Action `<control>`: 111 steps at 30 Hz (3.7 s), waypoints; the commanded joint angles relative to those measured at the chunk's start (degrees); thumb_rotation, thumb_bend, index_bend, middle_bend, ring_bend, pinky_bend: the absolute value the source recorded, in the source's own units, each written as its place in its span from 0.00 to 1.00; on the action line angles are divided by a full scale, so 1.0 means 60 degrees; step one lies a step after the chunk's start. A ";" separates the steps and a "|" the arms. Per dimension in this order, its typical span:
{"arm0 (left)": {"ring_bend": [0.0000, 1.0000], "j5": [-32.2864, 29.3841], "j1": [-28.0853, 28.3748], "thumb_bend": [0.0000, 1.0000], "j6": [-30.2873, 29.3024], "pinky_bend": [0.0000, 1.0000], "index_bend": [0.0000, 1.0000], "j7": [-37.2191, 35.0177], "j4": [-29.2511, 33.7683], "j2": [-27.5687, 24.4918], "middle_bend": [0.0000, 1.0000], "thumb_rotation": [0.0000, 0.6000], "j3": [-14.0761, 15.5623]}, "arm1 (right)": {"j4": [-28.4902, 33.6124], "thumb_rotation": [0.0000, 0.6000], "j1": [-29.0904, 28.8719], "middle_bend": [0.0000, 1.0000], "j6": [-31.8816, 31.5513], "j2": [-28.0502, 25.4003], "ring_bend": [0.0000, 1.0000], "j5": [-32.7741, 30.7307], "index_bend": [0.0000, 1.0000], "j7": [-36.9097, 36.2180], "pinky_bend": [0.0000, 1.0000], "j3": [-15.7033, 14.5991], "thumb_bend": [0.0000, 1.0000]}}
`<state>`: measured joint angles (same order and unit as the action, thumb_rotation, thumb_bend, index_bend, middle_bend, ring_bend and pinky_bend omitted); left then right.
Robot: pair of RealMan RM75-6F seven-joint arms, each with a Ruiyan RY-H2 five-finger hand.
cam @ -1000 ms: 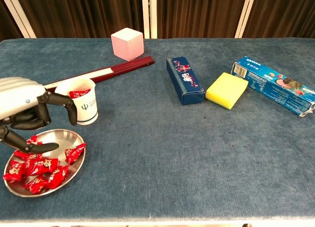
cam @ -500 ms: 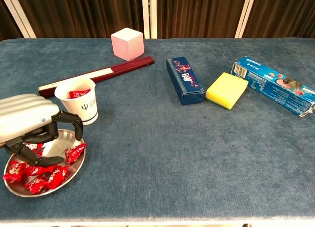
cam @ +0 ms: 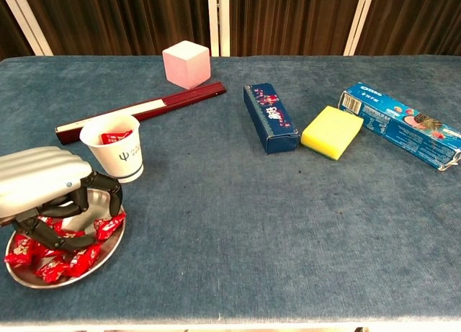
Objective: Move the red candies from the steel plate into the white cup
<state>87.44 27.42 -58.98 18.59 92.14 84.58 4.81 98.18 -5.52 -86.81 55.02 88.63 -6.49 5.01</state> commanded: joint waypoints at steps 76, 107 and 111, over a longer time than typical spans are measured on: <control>0.92 0.1180 -0.1107 0.23 -0.2377 0.83 0.38 -0.0430 -0.0474 -0.1204 0.96 1.00 0.0325 | 0.0073 1.00 -0.0030 0.01 -0.0124 -0.0032 0.00 0.0159 0.00 -0.0016 0.02 0.0066 0.16; 0.92 0.0964 -0.1086 0.23 -0.1298 0.83 0.40 0.1782 -0.0785 -0.0644 0.96 1.00 0.0280 | 0.0128 1.00 0.0044 0.01 -0.0165 -0.0006 0.00 0.0183 0.00 0.0060 0.02 -0.0010 0.16; 0.92 0.0834 -0.1046 0.23 -0.1128 0.83 0.43 0.1505 -0.0799 -0.0666 0.96 1.00 0.0268 | 0.0143 1.00 0.0044 0.01 -0.0158 -0.0001 0.00 0.0158 0.00 0.0086 0.02 -0.0004 0.16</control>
<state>92.75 21.03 -66.14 28.20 87.37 80.65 6.44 99.04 -5.25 -87.76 55.02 89.58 -5.97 4.98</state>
